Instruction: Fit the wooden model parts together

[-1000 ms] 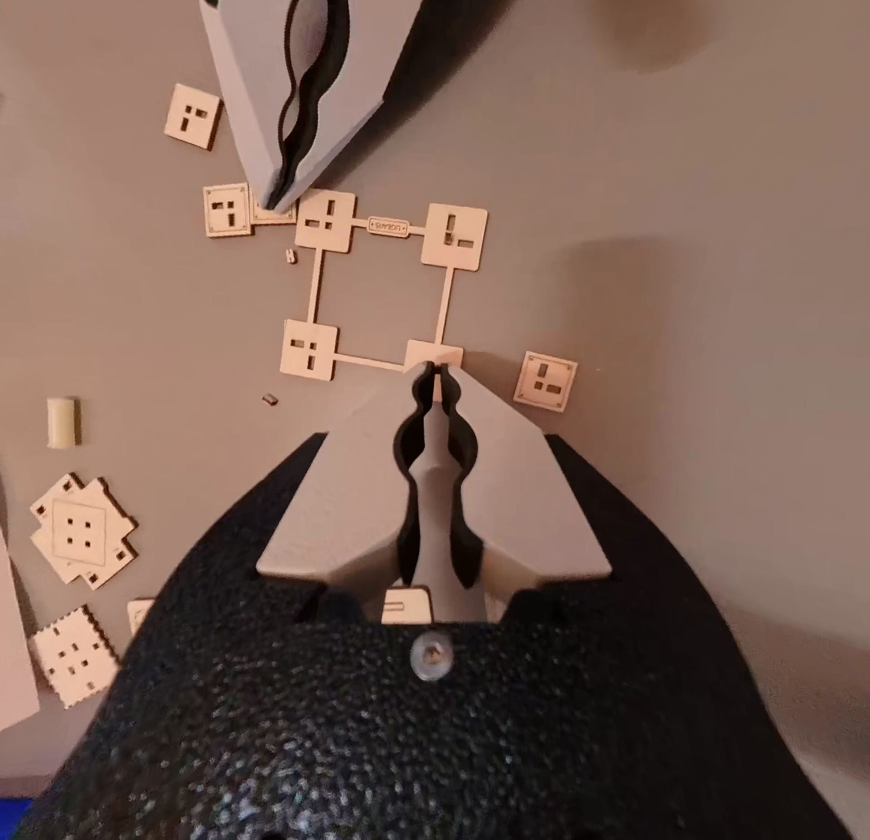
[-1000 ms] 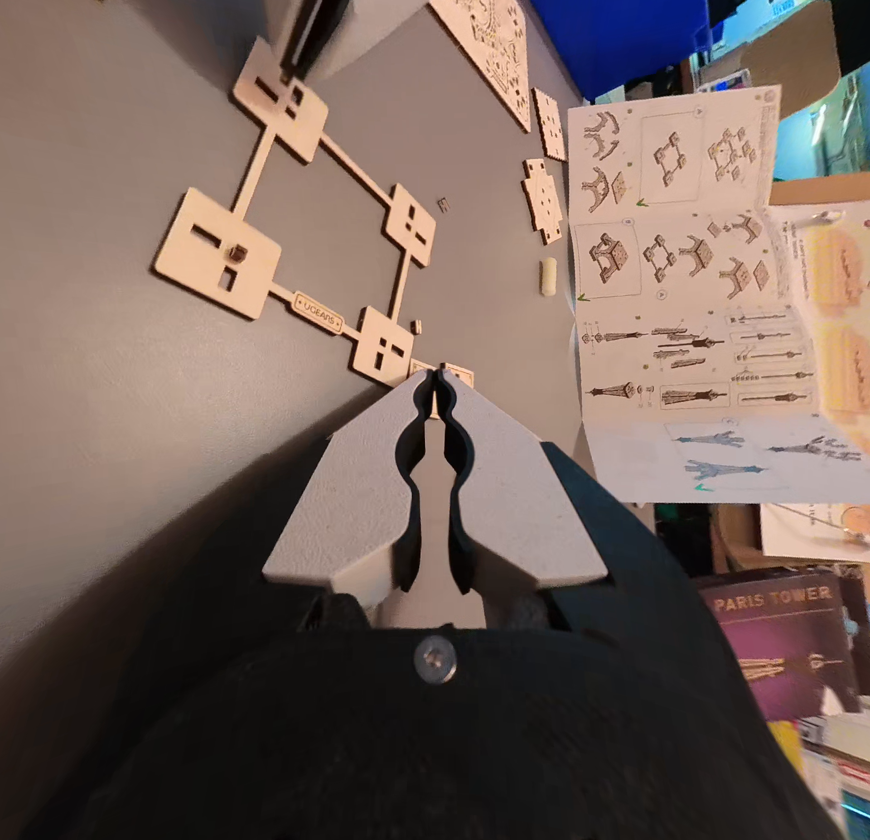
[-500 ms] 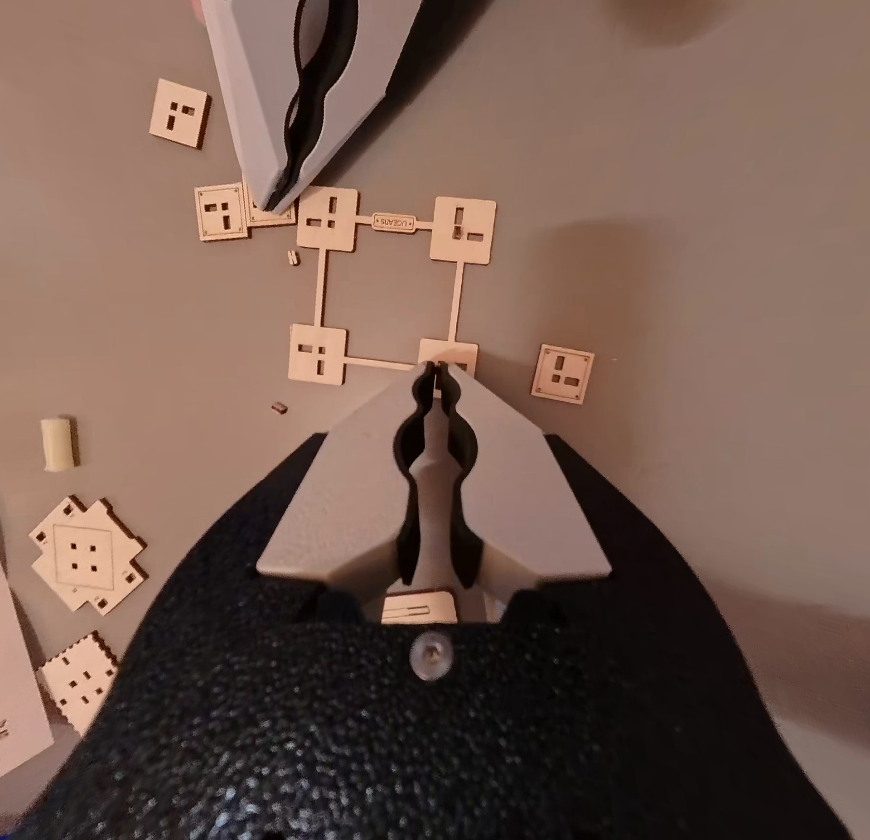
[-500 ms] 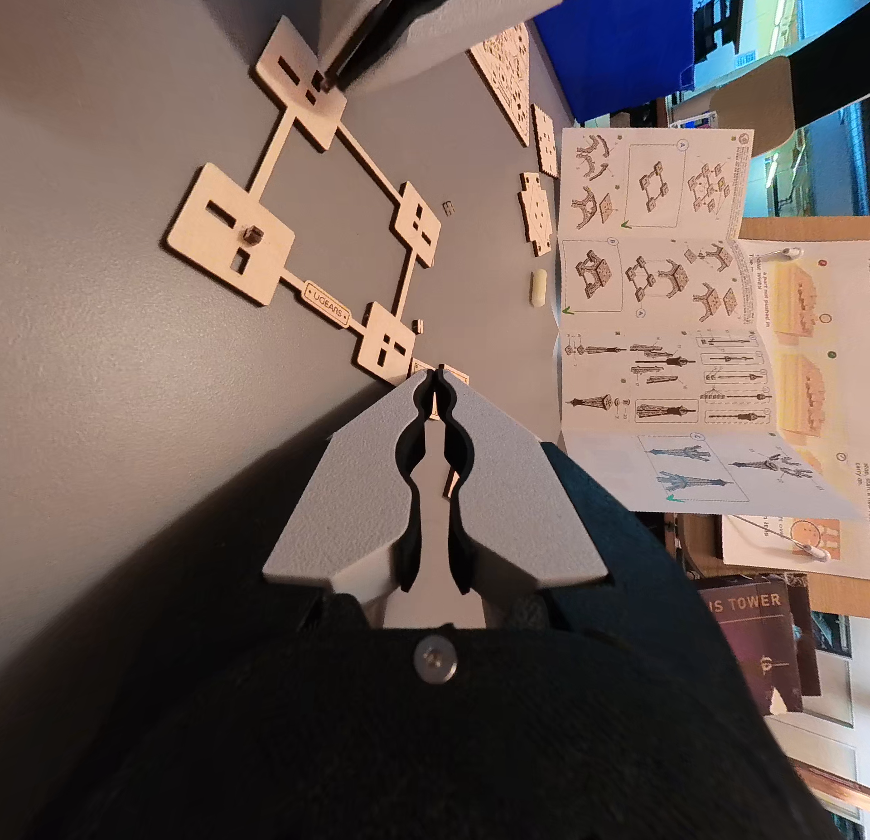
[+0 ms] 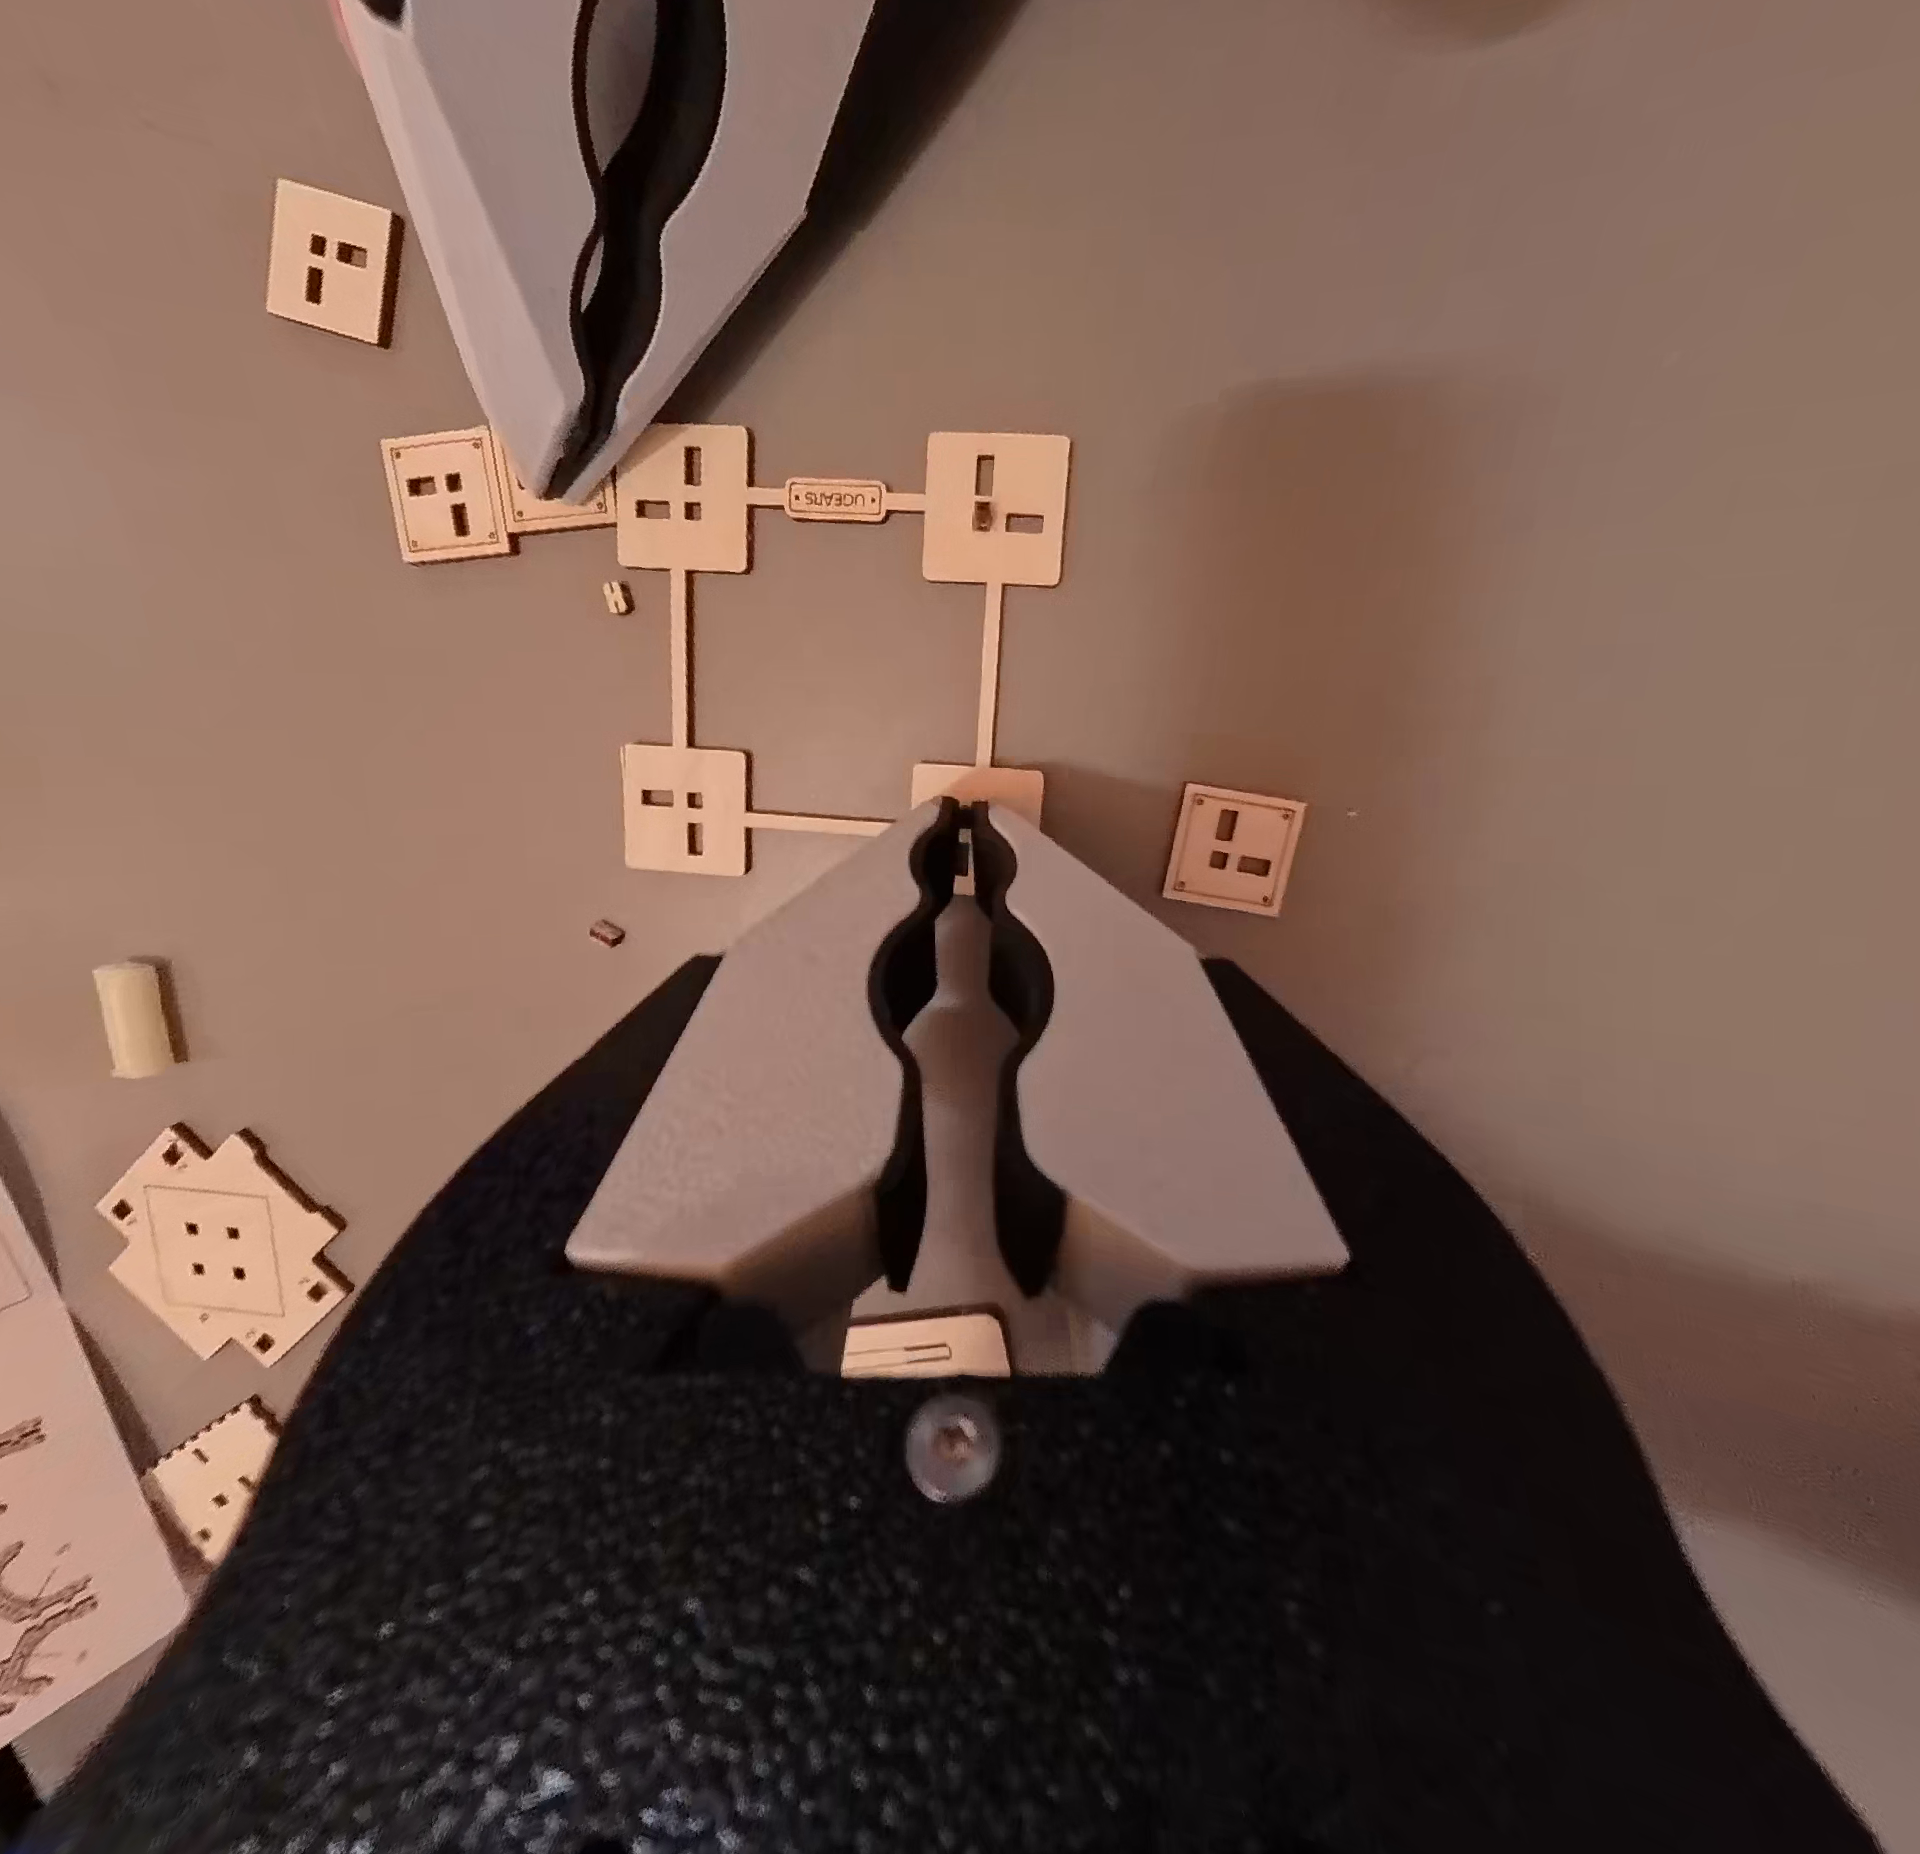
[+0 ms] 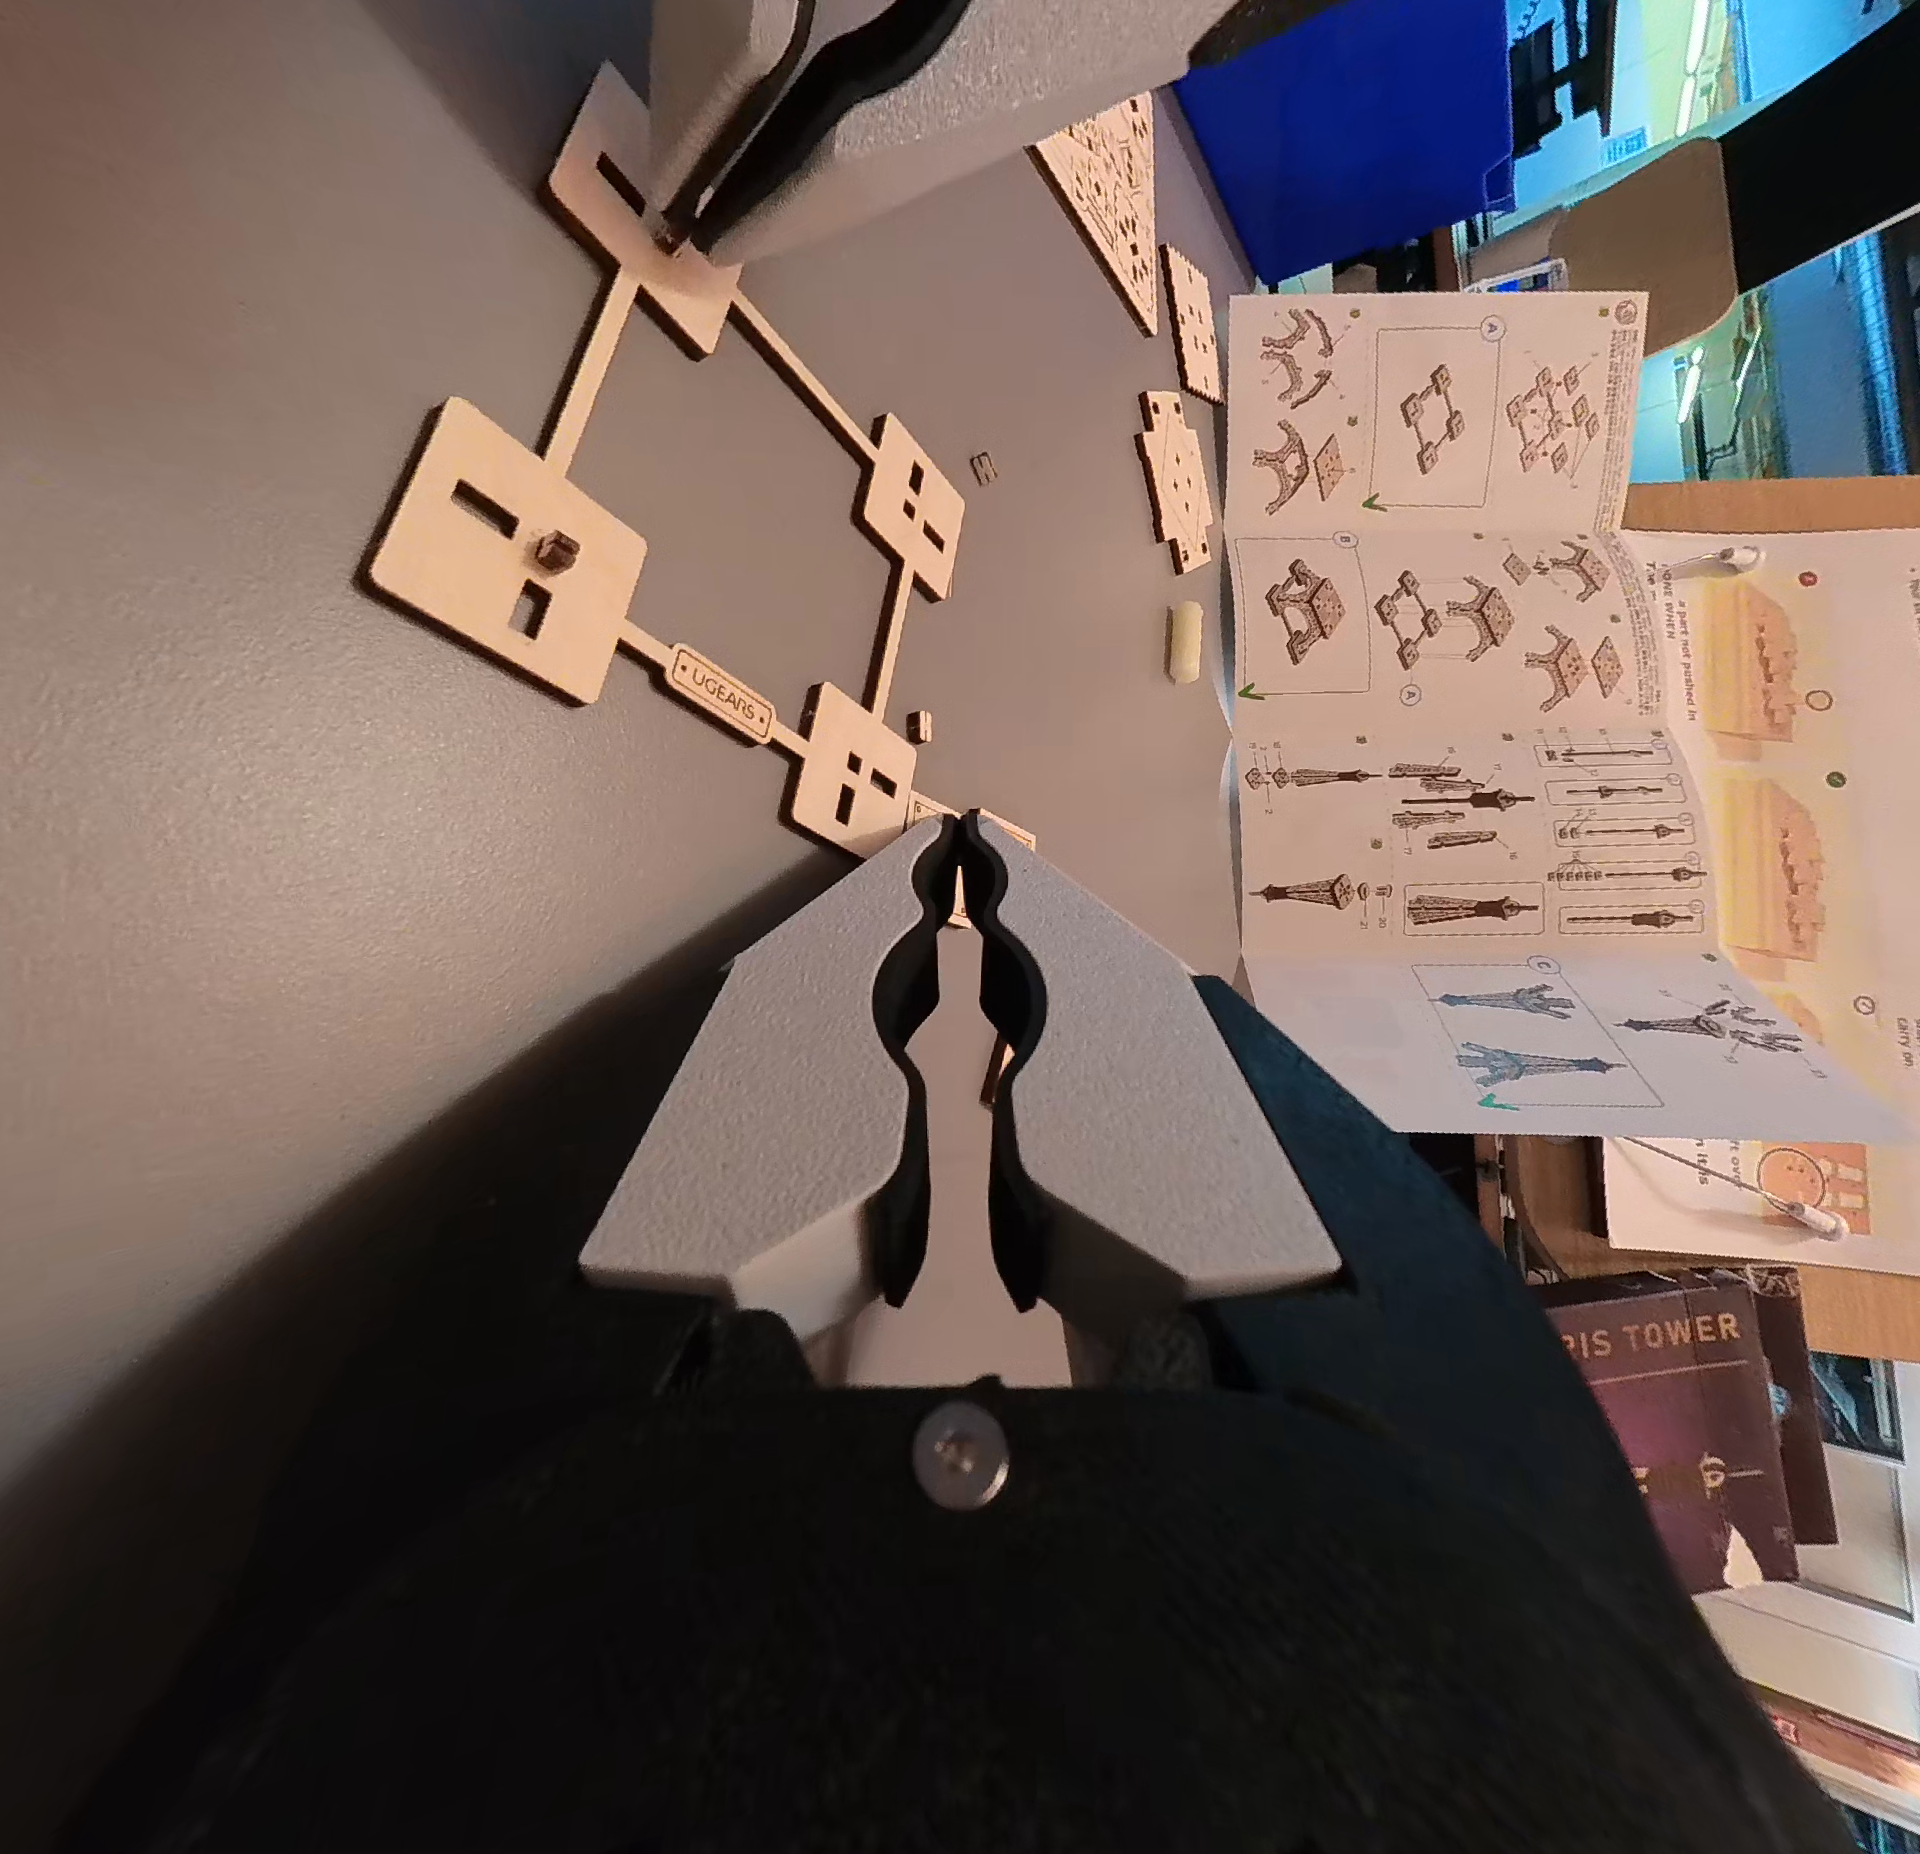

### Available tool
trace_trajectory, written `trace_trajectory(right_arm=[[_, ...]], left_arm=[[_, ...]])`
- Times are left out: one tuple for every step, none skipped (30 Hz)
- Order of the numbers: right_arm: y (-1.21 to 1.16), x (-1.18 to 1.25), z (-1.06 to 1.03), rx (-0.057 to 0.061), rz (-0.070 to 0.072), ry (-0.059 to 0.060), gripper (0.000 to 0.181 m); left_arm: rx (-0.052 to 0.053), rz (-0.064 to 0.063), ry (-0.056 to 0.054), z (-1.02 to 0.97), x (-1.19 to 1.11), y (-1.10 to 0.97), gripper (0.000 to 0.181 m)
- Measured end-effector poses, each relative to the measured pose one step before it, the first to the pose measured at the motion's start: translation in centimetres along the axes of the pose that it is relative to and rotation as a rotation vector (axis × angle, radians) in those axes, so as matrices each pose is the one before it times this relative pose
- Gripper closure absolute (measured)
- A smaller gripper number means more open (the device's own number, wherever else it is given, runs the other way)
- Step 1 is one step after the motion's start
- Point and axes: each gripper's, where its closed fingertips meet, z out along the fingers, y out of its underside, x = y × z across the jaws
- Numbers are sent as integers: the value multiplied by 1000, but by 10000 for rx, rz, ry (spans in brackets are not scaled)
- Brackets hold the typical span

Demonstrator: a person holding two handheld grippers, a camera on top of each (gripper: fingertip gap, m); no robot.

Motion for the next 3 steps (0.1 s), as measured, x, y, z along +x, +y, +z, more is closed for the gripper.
trace_trajectory(right_arm=[[-7, -6, 6, 5, -29, 7, 181], [-45, -11, 4, 16, -33, 4, 181], [0, -3, 5, -6, -30, 9, 181]], left_arm=[[-170, 41, -61, -27, -21, 62, 181], [-188, 88, -81, -24, -33, 74, 181], [-179, 84, -66, -10, 10, 50, 181]])
